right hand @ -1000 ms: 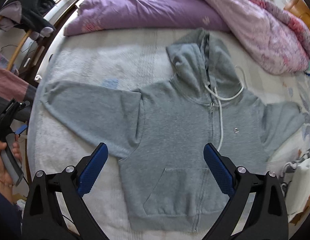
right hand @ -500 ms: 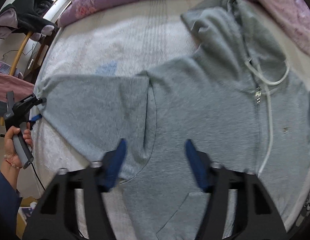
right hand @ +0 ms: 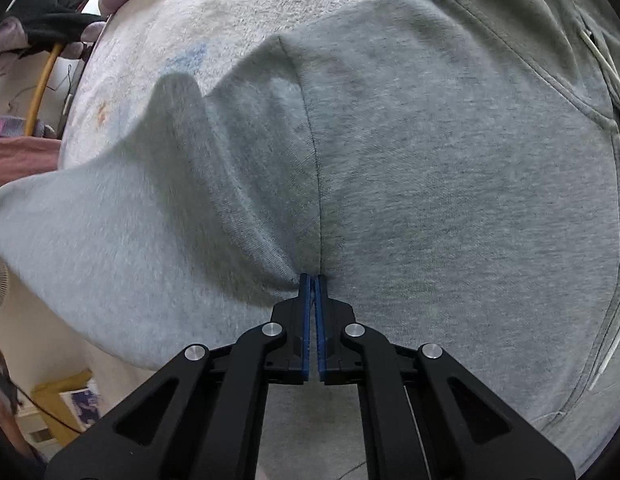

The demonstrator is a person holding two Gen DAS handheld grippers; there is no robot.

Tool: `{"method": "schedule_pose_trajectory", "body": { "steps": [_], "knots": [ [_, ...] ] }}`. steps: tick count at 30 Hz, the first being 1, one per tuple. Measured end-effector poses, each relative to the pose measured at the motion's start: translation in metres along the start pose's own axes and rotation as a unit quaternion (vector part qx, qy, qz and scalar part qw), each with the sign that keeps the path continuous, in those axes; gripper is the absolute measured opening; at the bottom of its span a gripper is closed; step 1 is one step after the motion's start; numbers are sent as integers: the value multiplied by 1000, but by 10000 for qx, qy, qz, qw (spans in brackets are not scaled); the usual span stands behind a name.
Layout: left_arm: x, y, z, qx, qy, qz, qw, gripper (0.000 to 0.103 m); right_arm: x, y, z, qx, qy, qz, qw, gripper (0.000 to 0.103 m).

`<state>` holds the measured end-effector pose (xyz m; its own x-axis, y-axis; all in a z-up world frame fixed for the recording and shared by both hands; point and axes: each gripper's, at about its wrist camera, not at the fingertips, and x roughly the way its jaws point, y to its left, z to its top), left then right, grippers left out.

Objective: Fold large clothes

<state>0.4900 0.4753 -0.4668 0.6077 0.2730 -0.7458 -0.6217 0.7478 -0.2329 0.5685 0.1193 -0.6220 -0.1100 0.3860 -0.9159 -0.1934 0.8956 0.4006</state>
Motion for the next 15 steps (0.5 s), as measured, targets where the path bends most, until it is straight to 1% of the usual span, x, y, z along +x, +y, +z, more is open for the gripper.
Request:
{"method": "schedule_pose_trajectory", "body": {
  "steps": [2, 3, 4, 5, 6, 7, 8, 9, 10, 11, 13, 14, 15],
  "knots": [
    [-24, -37, -2, 126, -174, -325, 9992, 8, -20, -4, -2, -53, -114, 114, 9999, 4],
    [-37, -62, -4, 232, -271, -533, 9979, 8, -38, -10, -4, -74, -260, 211, 9994, 4],
    [-47, -77, -9, 307, -323, -667, 9968, 8, -58, -19, -6, -73, -438, 243, 9987, 4],
    [-55, -108, -14, 383, -343, -939, 9943, 8, -80, -30, -8, -75, -643, 237, 9976, 4],
    [-59, -134, -21, 413, -290, -1212, 9913, 8, -94, -42, -11, -74, -803, 232, 9965, 4],
    [-60, -157, -28, 469, -235, -1374, 9891, 8, -114, -56, -13, -58, -990, 185, 9949, 4],
    [-63, -195, -42, 694, -198, -1574, 9849, 8, -140, -76, -15, -26, -1229, 89, 9924, 4],
    [-64, -221, -53, 863, -181, -1628, 9827, 8, -161, -94, -18, 7, -1436, 20, 9896, 4],
    [-63, -252, -68, 995, -50, -1734, 9798, 8, -179, -109, -21, 22, -1615, -87, 9868, 4],
    [-61, -278, -84, 1028, 145, -1868, 9769, 8, -202, -130, -25, 29, -1837, -252, 9827, 4],
    [-56, -329, -123, 1218, 465, -1957, 9720, 8, -236, -164, -33, 60, -2155, -497, 9752, 4],
    [-53, -348, -140, 1263, 592, -2009, 9696, 8, -251, -183, -35, 71, -2278, -611, 9718, 4],
    [-49, -372, -163, 1351, 732, -2019, 9673, 8, -270, -207, -38, 110, -2440, -816, 9663, 4]
  ]
}}
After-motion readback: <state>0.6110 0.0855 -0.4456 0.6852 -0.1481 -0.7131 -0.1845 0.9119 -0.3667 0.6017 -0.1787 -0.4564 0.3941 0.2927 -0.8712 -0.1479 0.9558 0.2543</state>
